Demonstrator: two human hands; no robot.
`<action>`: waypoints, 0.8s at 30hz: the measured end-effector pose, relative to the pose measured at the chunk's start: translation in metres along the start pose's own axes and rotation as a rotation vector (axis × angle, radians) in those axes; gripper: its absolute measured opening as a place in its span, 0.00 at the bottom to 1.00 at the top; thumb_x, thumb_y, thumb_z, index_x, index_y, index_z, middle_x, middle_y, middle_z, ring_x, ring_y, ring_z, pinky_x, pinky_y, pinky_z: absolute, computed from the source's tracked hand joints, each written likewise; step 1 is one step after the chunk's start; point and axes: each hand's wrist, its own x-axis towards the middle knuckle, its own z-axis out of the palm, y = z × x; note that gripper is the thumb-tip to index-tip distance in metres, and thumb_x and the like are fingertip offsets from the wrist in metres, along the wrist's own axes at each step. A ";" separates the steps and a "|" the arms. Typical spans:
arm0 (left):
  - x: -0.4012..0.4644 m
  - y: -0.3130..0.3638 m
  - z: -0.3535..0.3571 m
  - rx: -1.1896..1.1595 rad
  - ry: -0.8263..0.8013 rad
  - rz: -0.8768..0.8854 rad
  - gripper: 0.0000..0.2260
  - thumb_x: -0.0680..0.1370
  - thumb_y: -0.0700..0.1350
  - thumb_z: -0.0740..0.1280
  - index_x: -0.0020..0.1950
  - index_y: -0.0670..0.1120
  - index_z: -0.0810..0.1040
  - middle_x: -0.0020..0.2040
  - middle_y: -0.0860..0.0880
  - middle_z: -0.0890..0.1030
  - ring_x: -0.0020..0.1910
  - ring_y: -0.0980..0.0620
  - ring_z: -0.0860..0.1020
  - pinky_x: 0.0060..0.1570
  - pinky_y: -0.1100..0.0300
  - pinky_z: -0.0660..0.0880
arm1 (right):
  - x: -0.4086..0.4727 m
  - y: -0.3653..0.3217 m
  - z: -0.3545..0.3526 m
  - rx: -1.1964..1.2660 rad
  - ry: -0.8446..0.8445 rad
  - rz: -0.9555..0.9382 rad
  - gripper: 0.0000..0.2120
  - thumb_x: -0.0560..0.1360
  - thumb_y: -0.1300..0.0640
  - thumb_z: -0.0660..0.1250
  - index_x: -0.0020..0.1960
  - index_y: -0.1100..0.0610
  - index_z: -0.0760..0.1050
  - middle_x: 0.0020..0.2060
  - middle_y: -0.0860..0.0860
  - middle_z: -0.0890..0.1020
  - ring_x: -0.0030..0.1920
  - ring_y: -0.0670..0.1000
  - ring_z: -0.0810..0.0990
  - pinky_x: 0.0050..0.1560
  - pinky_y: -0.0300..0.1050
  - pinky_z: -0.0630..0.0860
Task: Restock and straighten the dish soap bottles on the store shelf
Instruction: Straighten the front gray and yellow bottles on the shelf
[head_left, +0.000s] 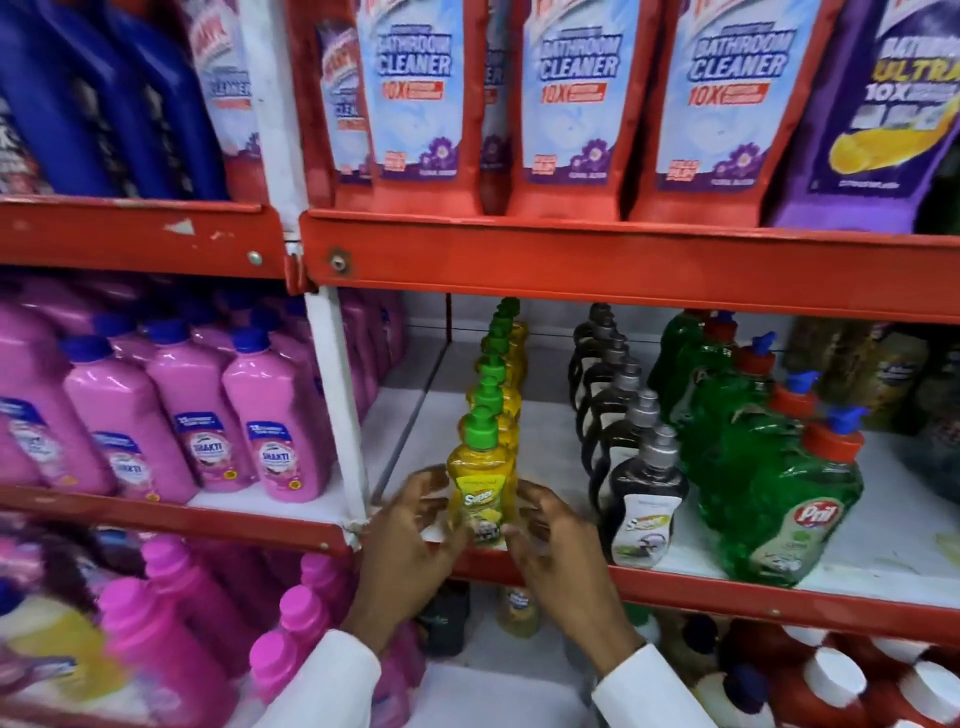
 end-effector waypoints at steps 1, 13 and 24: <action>0.003 -0.002 -0.001 0.030 -0.047 0.024 0.21 0.69 0.53 0.74 0.62 0.56 0.77 0.55 0.57 0.85 0.54 0.59 0.83 0.56 0.48 0.81 | 0.003 0.000 0.002 -0.020 -0.016 0.002 0.21 0.74 0.54 0.68 0.67 0.47 0.75 0.59 0.43 0.85 0.57 0.43 0.84 0.61 0.47 0.80; 0.014 -0.008 -0.006 -0.019 -0.185 0.144 0.18 0.72 0.46 0.73 0.56 0.65 0.77 0.52 0.59 0.87 0.51 0.63 0.84 0.54 0.65 0.79 | 0.006 0.006 0.006 0.029 -0.008 0.141 0.12 0.73 0.58 0.75 0.53 0.46 0.80 0.44 0.43 0.88 0.43 0.38 0.86 0.48 0.38 0.84; 0.012 -0.011 -0.006 -0.009 -0.193 0.153 0.20 0.74 0.43 0.76 0.63 0.58 0.77 0.54 0.61 0.85 0.53 0.65 0.83 0.59 0.57 0.81 | 0.004 0.000 0.006 0.071 -0.005 0.184 0.12 0.73 0.58 0.75 0.56 0.51 0.81 0.45 0.44 0.87 0.43 0.41 0.86 0.45 0.30 0.80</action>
